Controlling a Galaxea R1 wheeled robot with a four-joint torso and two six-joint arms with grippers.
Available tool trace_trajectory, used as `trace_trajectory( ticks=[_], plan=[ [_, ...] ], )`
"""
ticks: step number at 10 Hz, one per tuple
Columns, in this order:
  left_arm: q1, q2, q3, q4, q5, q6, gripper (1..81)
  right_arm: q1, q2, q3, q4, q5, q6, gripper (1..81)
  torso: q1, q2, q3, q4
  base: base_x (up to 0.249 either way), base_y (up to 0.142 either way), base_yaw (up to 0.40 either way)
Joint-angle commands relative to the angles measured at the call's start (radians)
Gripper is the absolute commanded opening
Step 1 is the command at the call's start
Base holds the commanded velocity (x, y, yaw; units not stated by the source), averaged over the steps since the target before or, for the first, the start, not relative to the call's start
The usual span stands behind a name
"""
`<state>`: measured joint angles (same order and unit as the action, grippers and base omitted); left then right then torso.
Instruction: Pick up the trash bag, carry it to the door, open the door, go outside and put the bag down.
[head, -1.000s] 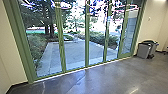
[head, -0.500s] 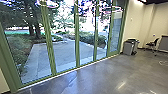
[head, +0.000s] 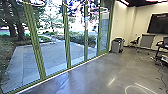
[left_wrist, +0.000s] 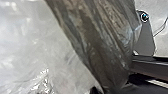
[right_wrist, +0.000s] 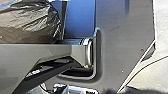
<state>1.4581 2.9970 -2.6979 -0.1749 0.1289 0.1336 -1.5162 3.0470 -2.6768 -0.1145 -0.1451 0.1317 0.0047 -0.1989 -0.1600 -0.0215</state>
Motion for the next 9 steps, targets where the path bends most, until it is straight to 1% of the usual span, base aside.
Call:
trace_trajectory(
  ticks=[1, 3, 6, 7, 9],
  plan=[
    [-0.057, -0.002, 0.0, 0.006, 0.061, 0.004, 1.0, 0.055, 0.009, 0.006, -0.007, -0.054, -0.003, 81.1, 0.0, 0.0, 0.0, 0.0, 0.0, 0.0, -0.243],
    [-0.058, -0.002, 0.0, 0.006, 0.061, 0.004, 1.0, 0.055, 0.009, 0.005, -0.007, -0.054, -0.003, 81.1, 0.0, 0.0, 0.0, 0.0, 0.0, 0.0, -0.182],
    [-0.057, -0.006, 0.001, 0.005, 0.061, 0.006, 1.0, 0.055, 0.009, 0.005, -0.007, -0.054, -0.003, 81.1, 0.0, 0.0, 0.0, 0.0, 0.0, 0.0, -0.116],
    [-0.057, -0.006, 0.001, 0.005, 0.061, 0.006, 1.0, 0.055, 0.009, 0.005, -0.007, -0.054, -0.003, 81.1, 0.0, 0.0, 0.0, 0.0, 0.0, -0.061, 0.0],
    [-0.057, -0.004, 0.0, 0.006, 0.063, 0.006, 1.0, 0.055, 0.011, 0.005, -0.007, -0.054, -0.003, 81.1, 0.0, 0.0, 0.0, 0.0, 0.0, 0.0, 0.0]
  ],
)
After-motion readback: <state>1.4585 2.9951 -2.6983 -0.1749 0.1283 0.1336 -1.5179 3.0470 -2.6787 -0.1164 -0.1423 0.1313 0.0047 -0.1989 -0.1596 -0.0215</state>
